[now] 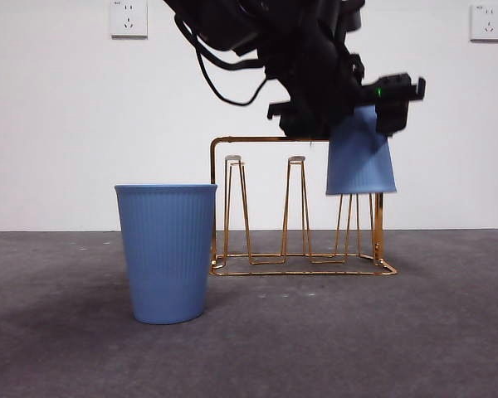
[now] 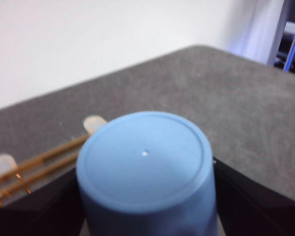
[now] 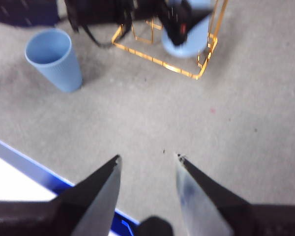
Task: Pick up cup 1,put cup 1 in the cup rack,pick up cup 2,put cup 2 in the cup rack
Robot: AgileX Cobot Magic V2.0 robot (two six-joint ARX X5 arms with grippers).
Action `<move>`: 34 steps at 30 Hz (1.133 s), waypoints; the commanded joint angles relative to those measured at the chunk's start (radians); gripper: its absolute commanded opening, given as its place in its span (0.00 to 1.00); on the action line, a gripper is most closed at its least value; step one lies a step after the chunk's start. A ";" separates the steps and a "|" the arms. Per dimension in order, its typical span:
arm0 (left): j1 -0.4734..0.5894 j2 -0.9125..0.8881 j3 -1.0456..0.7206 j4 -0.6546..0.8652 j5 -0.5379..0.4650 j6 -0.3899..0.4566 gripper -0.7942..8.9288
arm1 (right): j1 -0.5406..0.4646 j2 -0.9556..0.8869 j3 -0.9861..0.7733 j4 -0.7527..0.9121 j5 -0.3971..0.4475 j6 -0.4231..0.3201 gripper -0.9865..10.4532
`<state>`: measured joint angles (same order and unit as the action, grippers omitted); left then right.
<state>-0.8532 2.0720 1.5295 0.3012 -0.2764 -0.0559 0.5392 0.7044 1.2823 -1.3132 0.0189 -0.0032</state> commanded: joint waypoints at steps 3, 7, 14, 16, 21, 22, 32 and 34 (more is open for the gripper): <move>-0.004 0.048 0.004 -0.010 0.014 -0.029 0.07 | 0.000 -0.002 -0.008 0.013 0.001 0.011 0.25; -0.005 0.069 0.004 -0.016 0.014 -0.031 0.07 | 0.000 -0.002 -0.008 0.013 0.001 0.010 0.25; -0.004 0.104 0.004 -0.053 0.021 -0.052 0.07 | 0.000 -0.002 -0.008 0.018 0.001 0.003 0.25; -0.004 0.111 0.004 -0.063 0.022 -0.062 0.07 | 0.000 -0.002 -0.008 0.021 0.001 0.003 0.25; -0.005 0.122 0.004 -0.096 0.021 -0.093 0.07 | 0.000 -0.002 -0.008 0.027 0.001 0.003 0.25; -0.005 0.122 0.004 -0.103 0.022 -0.093 0.07 | 0.000 -0.002 -0.008 0.027 0.001 0.003 0.25; 0.003 0.122 0.004 -0.177 0.101 -0.101 0.09 | 0.000 -0.002 -0.008 0.030 0.001 0.000 0.25; 0.001 0.122 0.004 -0.181 0.102 -0.101 0.17 | 0.000 -0.002 -0.008 0.030 0.001 0.000 0.25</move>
<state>-0.8452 2.1548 1.5589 0.1829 -0.2146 -0.1192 0.5392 0.7044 1.2823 -1.2911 0.0189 -0.0040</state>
